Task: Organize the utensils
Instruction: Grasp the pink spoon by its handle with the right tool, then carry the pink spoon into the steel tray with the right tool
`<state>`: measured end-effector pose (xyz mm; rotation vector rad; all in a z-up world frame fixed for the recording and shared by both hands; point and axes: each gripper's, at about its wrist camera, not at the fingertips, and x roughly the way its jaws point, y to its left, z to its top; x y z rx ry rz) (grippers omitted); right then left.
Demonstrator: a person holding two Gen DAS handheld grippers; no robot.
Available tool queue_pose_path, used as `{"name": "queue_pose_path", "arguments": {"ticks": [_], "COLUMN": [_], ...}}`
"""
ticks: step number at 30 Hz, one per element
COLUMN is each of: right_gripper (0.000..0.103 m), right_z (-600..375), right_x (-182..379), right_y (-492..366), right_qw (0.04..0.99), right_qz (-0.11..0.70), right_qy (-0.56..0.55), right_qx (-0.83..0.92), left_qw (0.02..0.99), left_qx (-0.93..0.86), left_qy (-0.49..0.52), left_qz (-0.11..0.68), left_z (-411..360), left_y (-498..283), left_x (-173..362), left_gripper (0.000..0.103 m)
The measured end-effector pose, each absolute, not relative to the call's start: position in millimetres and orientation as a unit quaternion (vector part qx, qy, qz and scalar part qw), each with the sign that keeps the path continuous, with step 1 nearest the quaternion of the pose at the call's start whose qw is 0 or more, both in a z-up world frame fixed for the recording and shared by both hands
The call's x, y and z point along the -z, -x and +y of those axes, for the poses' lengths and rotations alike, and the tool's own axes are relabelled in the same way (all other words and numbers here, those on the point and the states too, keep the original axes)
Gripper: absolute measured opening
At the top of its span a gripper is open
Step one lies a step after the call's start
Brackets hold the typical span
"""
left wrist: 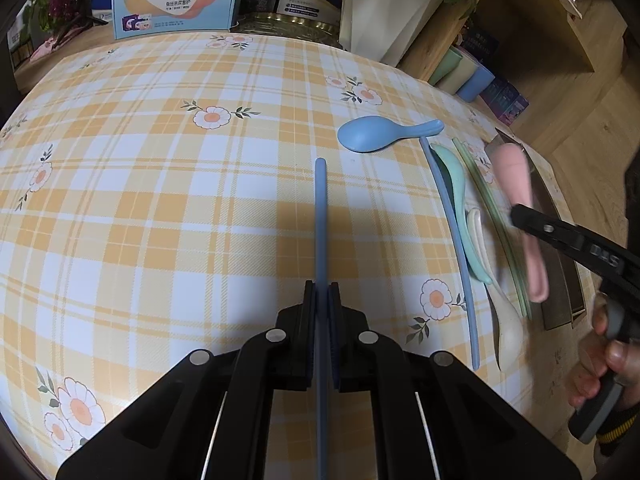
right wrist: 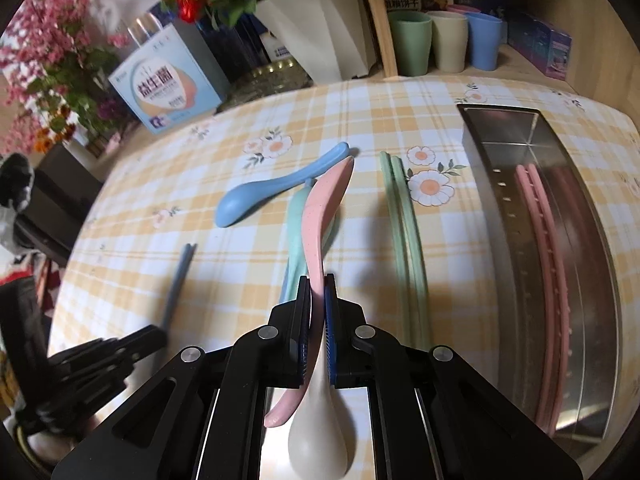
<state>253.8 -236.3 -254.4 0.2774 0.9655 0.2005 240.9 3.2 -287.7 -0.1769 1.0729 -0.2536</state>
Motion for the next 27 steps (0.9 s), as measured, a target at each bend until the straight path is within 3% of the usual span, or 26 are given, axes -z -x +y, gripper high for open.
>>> {"name": "queue_pose_path", "arguments": {"ticks": [12, 27], "right_gripper": [0.007, 0.007], "right_z": [-260.6, -312.5], "right_x": [228.9, 228.0], "right_y": [-221.2, -195.2], "right_qw": [0.89, 0.902], "right_qz": [0.423, 0.407], "right_qy": [-0.136, -0.122], "right_qx": [-0.099, -0.081], "left_qw": [0.855, 0.852], "left_qx": [0.102, 0.096], "left_qy": [0.039, 0.072], "left_qz": [0.507, 0.51], "left_z": [-10.3, -10.6], "left_y": [-238.6, -236.6], "left_x": [285.1, 261.3], "left_gripper": [0.006, 0.006]}}
